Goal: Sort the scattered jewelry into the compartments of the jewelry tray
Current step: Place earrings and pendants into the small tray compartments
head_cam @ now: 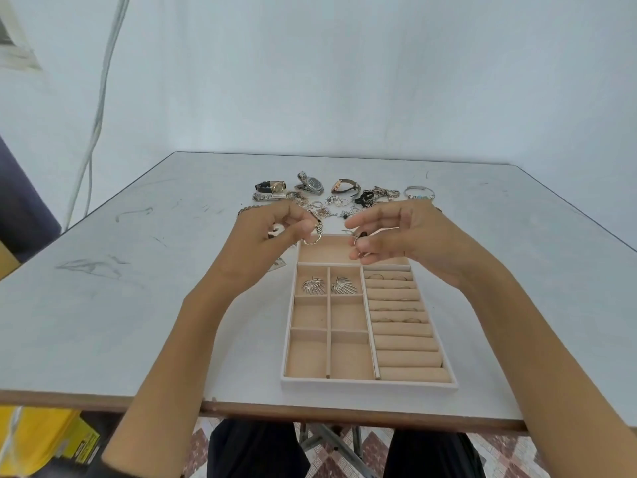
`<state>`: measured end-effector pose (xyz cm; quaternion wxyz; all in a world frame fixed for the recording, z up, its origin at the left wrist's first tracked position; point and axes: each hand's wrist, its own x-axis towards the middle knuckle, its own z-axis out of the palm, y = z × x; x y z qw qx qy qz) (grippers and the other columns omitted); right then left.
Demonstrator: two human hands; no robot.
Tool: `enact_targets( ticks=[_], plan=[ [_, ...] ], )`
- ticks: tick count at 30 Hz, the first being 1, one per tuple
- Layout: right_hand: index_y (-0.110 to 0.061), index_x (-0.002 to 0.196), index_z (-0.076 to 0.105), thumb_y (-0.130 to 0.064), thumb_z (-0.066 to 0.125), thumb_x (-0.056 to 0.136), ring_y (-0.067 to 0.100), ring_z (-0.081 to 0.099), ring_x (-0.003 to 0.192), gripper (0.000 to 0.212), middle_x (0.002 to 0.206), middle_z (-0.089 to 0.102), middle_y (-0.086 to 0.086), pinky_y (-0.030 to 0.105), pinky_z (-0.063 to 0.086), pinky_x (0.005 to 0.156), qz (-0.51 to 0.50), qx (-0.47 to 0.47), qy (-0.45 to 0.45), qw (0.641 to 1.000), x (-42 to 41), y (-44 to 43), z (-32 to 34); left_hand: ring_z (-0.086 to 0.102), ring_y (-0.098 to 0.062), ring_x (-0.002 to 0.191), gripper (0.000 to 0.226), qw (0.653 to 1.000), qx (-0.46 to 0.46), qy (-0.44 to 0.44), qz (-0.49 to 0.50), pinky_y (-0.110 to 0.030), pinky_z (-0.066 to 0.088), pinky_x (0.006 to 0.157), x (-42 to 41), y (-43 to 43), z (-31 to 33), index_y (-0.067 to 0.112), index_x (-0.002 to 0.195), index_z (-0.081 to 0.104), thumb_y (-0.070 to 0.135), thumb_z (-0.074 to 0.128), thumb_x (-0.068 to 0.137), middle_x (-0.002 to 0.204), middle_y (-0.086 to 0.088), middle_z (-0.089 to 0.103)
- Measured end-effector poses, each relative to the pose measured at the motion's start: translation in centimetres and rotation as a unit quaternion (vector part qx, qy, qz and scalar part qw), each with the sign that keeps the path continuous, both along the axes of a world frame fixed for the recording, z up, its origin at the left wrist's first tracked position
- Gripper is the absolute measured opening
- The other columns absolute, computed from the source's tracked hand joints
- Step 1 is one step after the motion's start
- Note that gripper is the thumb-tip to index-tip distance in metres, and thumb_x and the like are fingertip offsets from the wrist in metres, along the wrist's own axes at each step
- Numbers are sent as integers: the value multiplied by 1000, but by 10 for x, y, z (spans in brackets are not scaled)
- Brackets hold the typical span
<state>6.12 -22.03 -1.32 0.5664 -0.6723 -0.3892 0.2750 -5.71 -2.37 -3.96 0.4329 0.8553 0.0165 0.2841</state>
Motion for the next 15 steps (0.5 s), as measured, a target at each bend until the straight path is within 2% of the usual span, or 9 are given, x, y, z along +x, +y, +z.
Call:
enact_targets(
  ticks=[2, 5, 9, 11, 13, 15],
  plan=[
    [-3, 108, 68, 6, 69, 80, 30, 72, 87, 30, 94, 70, 17, 29, 58, 74, 5, -12, -11, 1000, -4, 1, 0, 58, 7, 72, 11, 1000, 7, 9, -18, -3, 36, 70, -8, 0, -2, 16, 86, 69, 23, 61, 90, 72, 22, 67],
    [-3, 108, 68, 8, 68, 80, 28, 72, 87, 30, 98, 70, 17, 28, 58, 74, 15, -28, -25, 999, -7, 2, -1, 58, 1, 77, 15, 998, 22, 35, -53, -4, 36, 75, -20, 1, -6, 20, 79, 69, 30, 61, 86, 78, 14, 69],
    [-2, 105, 69, 9, 68, 80, 29, 72, 88, 27, 102, 67, 22, 28, 58, 73, 19, -39, -30, 999, -9, 2, 0, 57, -15, 92, 18, 988, 102, 72, -90, -27, 41, 89, -26, 4, -17, 24, 78, 70, 39, 65, 85, 86, 10, 69],
    [-2, 104, 69, 8, 69, 80, 29, 72, 87, 27, 102, 68, 22, 27, 57, 72, 17, -43, -32, 998, -9, 2, 0, 54, -16, 100, 22, 981, 148, 79, -93, -34, 38, 95, -25, 6, -23, 29, 76, 70, 49, 61, 81, 95, 12, 65],
    [-3, 103, 70, 7, 70, 79, 29, 72, 87, 26, 103, 68, 20, 26, 57, 73, 15, -51, -37, 998, -9, 2, 0, 47, -11, 111, 28, 976, 170, 100, -92, -32, 27, 104, -24, 5, -25, 32, 80, 70, 57, 59, 76, 108, 17, 58],
    [-4, 103, 70, 6, 71, 78, 29, 72, 87, 27, 103, 69, 19, 26, 57, 73, 15, -59, -43, 997, -9, 2, 0, 40, -5, 119, 31, 974, 174, 110, -93, -24, 17, 107, -25, 5, -26, 35, 79, 72, 61, 58, 72, 117, 20, 54]
  ],
)
